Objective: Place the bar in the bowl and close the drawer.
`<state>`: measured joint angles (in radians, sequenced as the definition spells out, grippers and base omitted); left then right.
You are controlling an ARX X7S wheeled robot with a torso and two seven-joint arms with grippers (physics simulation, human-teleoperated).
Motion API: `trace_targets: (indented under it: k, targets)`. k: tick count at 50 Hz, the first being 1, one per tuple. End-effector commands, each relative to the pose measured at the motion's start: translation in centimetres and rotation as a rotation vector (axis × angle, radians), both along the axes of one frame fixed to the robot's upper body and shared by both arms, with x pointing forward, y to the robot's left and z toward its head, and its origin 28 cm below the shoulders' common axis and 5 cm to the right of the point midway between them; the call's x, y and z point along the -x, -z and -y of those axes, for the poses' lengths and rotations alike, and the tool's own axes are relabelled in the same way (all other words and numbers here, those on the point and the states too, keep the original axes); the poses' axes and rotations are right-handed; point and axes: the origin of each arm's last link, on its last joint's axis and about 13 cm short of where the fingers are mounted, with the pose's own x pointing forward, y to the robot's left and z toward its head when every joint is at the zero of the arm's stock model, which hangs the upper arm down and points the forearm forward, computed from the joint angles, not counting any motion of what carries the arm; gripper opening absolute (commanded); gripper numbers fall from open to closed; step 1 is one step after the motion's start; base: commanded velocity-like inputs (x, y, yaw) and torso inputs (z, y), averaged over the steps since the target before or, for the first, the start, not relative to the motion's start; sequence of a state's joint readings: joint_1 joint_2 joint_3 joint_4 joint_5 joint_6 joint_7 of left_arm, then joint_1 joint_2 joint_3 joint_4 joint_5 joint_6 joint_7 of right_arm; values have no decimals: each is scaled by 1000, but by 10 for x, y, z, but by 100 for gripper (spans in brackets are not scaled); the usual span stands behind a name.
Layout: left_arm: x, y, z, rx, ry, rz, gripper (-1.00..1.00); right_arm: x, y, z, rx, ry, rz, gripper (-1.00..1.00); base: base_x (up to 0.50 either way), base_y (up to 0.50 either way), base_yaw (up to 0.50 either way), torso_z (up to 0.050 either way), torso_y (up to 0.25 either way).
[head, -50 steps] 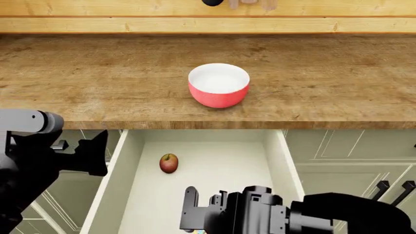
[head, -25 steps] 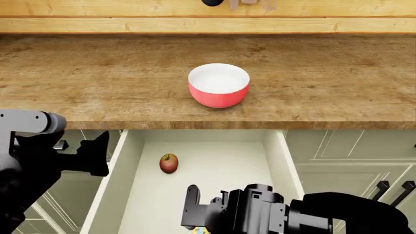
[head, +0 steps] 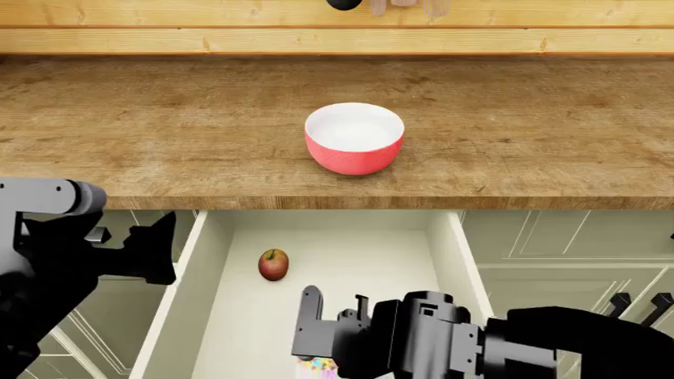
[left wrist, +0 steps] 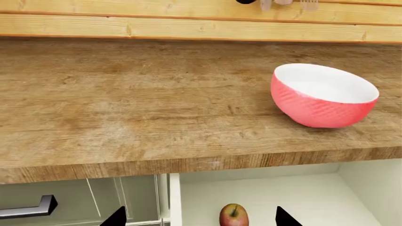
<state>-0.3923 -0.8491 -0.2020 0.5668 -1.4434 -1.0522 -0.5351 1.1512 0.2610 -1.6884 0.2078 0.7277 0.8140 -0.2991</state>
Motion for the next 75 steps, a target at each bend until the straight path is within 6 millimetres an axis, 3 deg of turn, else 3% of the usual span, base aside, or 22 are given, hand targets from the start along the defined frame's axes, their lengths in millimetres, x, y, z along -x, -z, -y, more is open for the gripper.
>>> trace_targets:
  k: [1,8,18,25,31,36,51,62,75]
  targets:
    - [1,-3,0,1,-5,9,100,1,-35,2,-54,-16,95,-100,0,0,0,0,0]
    - [2,-8,0,-1,-9,21,100,4,-60,6,-91,-13,146,-100,0,0,0,0,0]
    - [0,-17,1,-10,-5,46,100,9,-111,15,-186,24,239,-100,0,0,0,0,0]
    - [-5,-39,5,-46,-20,92,100,13,-155,26,-253,58,318,-100,0,0,0,0,0]
    - [-14,-73,10,-66,-10,124,100,13,-206,37,-313,107,396,-100,0,0,0,0,0]
    - [-31,-98,11,-50,-1,124,100,3,-234,42,-324,165,435,-100,0,0,0,0,0]
    - [-107,-184,16,-76,-91,111,100,-45,-314,38,-347,366,595,-100,0,0,0,0,0]
    - [-151,-213,22,-90,-150,98,100,-91,-347,36,-416,569,702,-100,0,0,0,0,0]
    - [-170,-225,23,-71,-216,103,100,-89,-352,40,-464,702,765,-100,0,0,0,0,0]
